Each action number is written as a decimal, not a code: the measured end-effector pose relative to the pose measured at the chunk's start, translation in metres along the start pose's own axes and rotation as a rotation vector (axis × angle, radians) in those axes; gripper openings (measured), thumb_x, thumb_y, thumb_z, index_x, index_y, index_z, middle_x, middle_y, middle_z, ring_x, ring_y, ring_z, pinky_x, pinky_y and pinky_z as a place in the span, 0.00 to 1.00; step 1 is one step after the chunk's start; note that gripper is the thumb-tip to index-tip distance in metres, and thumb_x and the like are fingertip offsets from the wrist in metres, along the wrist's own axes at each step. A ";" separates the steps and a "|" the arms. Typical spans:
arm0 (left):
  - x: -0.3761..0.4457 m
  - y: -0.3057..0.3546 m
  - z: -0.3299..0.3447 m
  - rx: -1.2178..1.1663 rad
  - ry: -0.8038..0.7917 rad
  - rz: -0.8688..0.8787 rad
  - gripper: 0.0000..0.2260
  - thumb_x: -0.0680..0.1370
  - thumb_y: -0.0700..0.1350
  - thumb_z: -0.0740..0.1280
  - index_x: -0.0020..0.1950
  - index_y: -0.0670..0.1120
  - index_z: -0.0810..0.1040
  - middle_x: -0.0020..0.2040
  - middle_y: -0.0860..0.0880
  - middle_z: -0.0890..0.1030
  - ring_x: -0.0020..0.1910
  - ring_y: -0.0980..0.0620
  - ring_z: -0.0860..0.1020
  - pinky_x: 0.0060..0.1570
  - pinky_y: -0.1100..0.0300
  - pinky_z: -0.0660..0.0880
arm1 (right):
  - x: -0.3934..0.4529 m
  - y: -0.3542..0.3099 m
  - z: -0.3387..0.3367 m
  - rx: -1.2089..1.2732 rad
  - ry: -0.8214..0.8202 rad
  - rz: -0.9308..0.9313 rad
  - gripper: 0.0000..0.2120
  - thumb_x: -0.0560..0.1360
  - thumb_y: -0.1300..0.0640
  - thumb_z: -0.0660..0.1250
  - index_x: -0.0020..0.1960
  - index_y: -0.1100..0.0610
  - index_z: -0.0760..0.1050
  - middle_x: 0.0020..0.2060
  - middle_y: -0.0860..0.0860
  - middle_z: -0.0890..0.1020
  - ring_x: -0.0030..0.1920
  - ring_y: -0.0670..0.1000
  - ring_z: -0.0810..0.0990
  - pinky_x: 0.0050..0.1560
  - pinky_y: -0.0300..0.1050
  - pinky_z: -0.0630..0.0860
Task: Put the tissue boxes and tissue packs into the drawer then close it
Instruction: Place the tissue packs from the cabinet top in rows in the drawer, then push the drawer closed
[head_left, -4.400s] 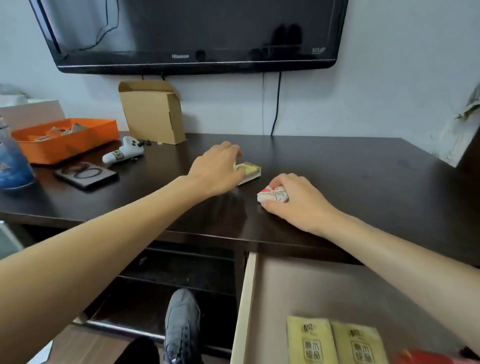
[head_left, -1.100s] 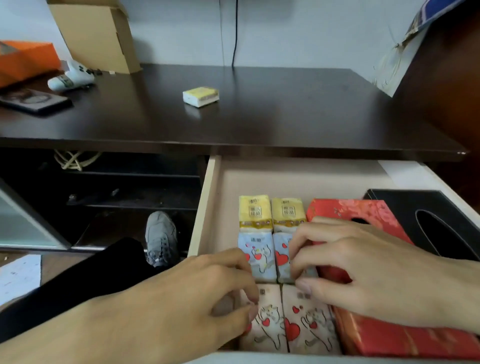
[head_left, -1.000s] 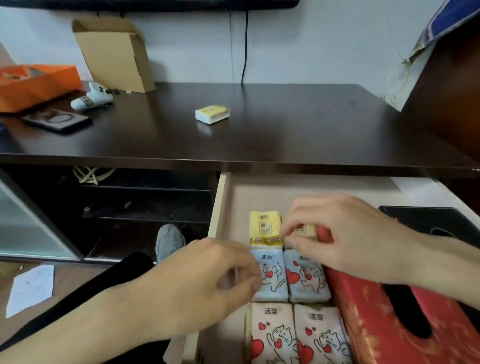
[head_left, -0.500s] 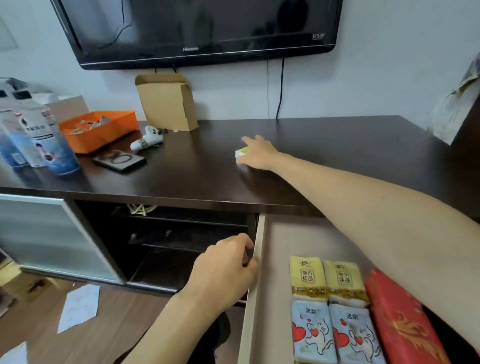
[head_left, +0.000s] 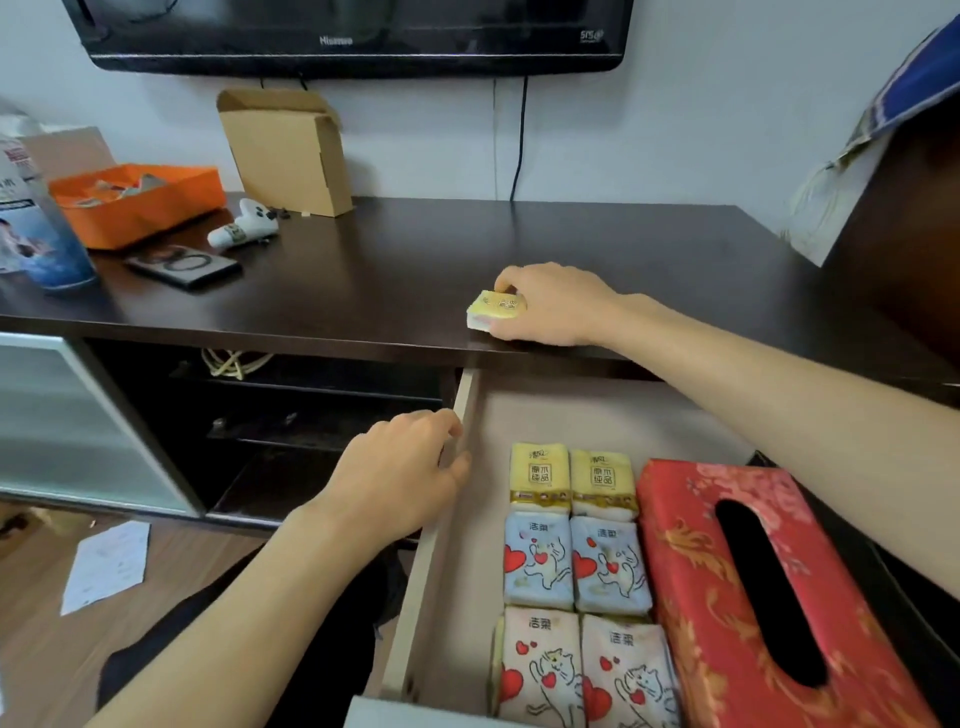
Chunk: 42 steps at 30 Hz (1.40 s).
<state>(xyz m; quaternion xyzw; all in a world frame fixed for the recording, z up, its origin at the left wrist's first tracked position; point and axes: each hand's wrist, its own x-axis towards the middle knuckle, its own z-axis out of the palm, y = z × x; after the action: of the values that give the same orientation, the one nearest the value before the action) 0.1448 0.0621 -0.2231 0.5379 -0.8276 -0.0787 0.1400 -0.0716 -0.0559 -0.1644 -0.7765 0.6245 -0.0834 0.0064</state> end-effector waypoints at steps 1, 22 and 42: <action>-0.002 0.002 0.000 0.010 0.006 -0.002 0.13 0.80 0.54 0.61 0.62 0.53 0.75 0.53 0.55 0.80 0.43 0.56 0.75 0.33 0.65 0.66 | -0.018 0.001 -0.001 0.021 0.041 0.009 0.25 0.73 0.36 0.65 0.66 0.45 0.73 0.57 0.48 0.82 0.52 0.57 0.78 0.45 0.52 0.71; -0.096 0.033 0.009 -0.195 0.045 0.129 0.12 0.78 0.54 0.63 0.60 0.56 0.79 0.58 0.61 0.76 0.61 0.60 0.71 0.53 0.63 0.68 | -0.141 -0.010 0.040 -0.304 -0.173 0.371 0.30 0.79 0.36 0.52 0.62 0.56 0.81 0.59 0.56 0.83 0.61 0.60 0.79 0.47 0.51 0.66; -0.177 0.030 0.020 -0.053 0.182 0.223 0.43 0.70 0.75 0.60 0.74 0.47 0.71 0.75 0.49 0.69 0.75 0.49 0.64 0.73 0.46 0.60 | -0.430 -0.022 0.027 -0.071 -0.120 0.384 0.48 0.70 0.18 0.35 0.84 0.42 0.44 0.83 0.38 0.42 0.82 0.39 0.40 0.81 0.47 0.45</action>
<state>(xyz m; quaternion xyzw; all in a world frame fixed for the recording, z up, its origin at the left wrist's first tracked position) 0.1799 0.2349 -0.2600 0.4434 -0.8638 -0.0354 0.2365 -0.1347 0.3641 -0.2408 -0.6466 0.7620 -0.0121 0.0318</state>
